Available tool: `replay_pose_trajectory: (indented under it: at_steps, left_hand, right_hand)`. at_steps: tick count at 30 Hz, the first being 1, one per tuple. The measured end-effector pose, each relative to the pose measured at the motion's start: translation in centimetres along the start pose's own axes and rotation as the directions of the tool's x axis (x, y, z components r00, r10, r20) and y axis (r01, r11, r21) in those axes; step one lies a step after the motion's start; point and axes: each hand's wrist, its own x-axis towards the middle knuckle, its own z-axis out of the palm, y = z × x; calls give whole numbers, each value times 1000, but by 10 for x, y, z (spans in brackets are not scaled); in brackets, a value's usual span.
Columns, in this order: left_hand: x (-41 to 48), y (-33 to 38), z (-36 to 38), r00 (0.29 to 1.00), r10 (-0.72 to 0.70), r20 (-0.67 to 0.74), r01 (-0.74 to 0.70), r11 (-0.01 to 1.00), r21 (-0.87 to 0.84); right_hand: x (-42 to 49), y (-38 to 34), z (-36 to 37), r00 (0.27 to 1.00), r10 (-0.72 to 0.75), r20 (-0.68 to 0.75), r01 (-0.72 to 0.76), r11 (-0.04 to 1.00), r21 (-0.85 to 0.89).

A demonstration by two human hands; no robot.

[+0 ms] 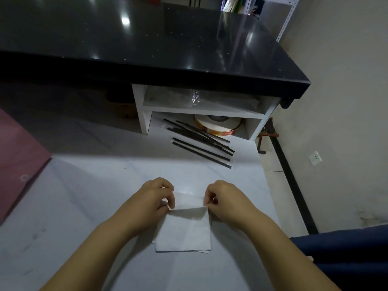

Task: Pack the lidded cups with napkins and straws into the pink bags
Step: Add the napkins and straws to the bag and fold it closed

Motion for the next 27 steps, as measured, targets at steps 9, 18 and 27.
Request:
replay_pose_trajectory:
  at_steps: [9, 18, 27]
  left_hand:
    - [10, 3, -1, 1000, 18, 22, -19, 999, 39]
    - [22, 1, -5, 984, -154, -88, 142, 980, -136]
    - [25, -9, -5, 977, -152, -149, 140, 986, -88]
  right_hand:
    - [3, 2, -8, 994, 4, -106, 20, 973, 231]
    - [32, 10, -31, 930, 1, -367, 61, 986, 157]
    - [66, 22, -28, 962, 31, -273, -128, 929, -347]
